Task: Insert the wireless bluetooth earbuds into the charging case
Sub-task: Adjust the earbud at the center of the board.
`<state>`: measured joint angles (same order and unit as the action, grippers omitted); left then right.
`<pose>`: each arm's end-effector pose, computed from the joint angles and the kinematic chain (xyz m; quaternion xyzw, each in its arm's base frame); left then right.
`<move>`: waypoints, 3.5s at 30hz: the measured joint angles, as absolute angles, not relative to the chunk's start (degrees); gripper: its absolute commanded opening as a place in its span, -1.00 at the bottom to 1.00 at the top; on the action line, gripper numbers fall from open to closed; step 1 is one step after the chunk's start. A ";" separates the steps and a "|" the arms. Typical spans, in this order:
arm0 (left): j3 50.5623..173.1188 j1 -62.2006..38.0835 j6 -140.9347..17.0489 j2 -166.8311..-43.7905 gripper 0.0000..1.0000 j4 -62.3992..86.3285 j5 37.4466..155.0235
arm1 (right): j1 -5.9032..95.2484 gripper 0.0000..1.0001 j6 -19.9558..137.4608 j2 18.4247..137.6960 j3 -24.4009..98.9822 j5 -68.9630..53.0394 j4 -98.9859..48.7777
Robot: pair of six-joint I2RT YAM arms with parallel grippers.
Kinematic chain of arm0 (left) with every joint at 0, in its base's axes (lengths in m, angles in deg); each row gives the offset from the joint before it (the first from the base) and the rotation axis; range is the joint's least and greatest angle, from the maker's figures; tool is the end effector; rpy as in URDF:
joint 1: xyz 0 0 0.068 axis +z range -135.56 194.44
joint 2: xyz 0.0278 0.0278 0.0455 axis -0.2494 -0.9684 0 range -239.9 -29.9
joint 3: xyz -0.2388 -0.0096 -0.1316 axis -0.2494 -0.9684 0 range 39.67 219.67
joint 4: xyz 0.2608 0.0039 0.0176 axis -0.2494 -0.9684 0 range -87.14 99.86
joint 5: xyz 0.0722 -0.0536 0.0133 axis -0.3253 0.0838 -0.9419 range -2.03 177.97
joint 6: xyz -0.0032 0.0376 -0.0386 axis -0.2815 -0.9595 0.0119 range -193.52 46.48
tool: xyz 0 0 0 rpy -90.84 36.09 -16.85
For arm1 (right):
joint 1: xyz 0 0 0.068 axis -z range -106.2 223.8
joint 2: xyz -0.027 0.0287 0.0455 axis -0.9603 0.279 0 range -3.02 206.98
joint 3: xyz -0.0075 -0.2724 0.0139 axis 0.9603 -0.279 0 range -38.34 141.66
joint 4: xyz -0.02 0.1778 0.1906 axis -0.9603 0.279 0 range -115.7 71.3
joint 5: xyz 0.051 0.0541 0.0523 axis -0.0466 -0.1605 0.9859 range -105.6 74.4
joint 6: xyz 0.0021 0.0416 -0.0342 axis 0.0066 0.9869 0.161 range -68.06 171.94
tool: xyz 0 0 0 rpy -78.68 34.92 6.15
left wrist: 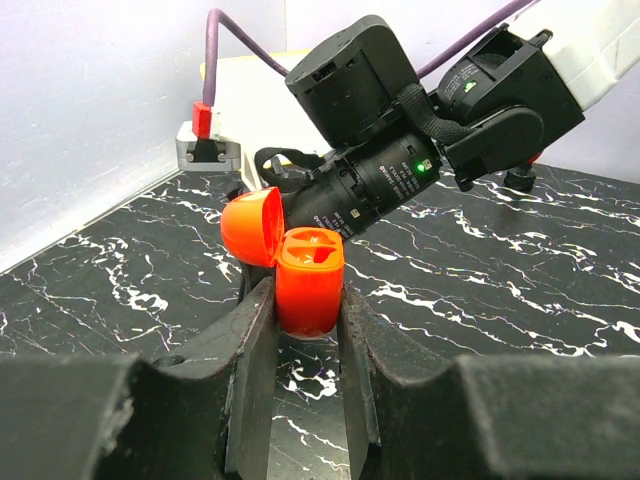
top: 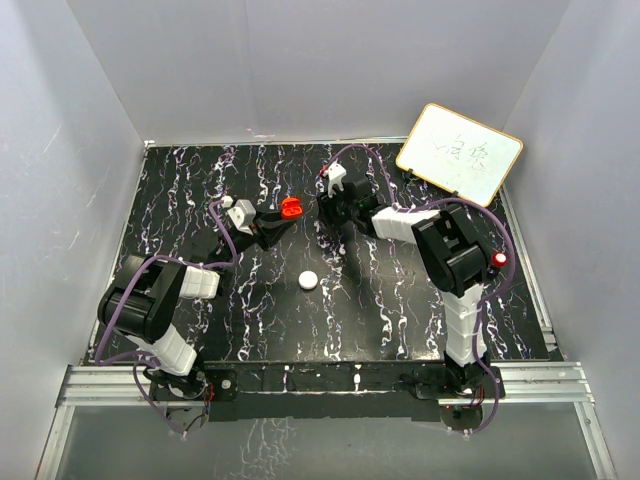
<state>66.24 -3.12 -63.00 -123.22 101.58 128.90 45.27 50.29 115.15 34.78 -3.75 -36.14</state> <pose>0.2586 -0.1064 0.2183 0.3252 0.4846 -0.3740 0.7208 0.3916 0.2213 0.1535 -0.2756 0.8378 0.1964 0.4283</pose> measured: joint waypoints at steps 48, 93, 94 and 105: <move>65.78 -2.90 -63.26 -123.05 -1.00 101.58 128.84 | 44.59 -0.20 49.15 113.16 30.93 2.37 -32.57; 64.71 -2.90 -63.00 -121.06 -1.00 101.58 128.86 | 40.83 -0.05 56.69 105.18 29.62 -18.72 -23.74; 64.71 -2.90 -63.00 -121.06 -1.00 101.58 128.86 | 40.33 -0.04 56.52 105.77 30.08 -19.64 -23.52; 64.71 -2.90 -63.02 -121.06 -1.00 101.58 128.86 | 37.44 0.19 55.34 108.88 35.08 -28.62 -20.79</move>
